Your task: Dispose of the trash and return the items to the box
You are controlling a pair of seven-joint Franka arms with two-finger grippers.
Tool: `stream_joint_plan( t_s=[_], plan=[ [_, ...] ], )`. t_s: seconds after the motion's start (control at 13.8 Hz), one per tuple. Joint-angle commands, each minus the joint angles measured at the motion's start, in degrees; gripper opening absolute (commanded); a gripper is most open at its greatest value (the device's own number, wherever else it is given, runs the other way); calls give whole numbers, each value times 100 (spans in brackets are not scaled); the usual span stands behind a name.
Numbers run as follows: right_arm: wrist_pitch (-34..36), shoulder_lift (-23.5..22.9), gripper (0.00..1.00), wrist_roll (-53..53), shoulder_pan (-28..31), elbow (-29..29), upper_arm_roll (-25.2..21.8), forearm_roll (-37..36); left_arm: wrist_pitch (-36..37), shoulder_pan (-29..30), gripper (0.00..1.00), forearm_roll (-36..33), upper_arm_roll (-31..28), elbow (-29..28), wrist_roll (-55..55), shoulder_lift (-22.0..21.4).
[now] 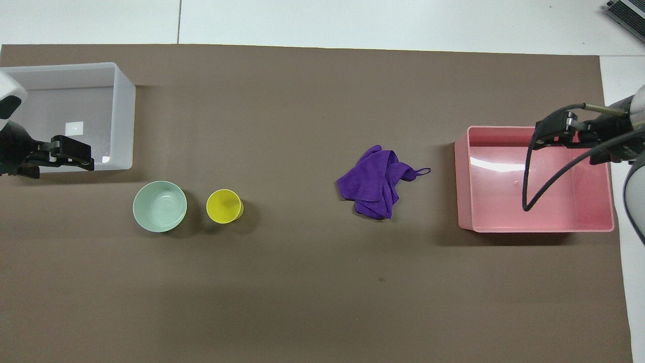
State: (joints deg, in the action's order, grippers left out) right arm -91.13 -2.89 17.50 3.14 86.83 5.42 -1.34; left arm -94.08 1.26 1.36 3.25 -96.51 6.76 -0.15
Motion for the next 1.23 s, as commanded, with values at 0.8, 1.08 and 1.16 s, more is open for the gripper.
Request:
stream_joint_plan(
  t_s=[0.8,1.08,1.16],
  plan=[
    [-520,-44,100,-319,11,203,20,116,223,6,100,-4,44,1,37,-266],
    [-932,-281,100,279,-102,360,55,107,346,77,100,-4,35,-17,28,-266],
    [-1081,-317,100,419,-190,422,55,107,311,94,100,-4,35,-8,36,-249]
  ],
)
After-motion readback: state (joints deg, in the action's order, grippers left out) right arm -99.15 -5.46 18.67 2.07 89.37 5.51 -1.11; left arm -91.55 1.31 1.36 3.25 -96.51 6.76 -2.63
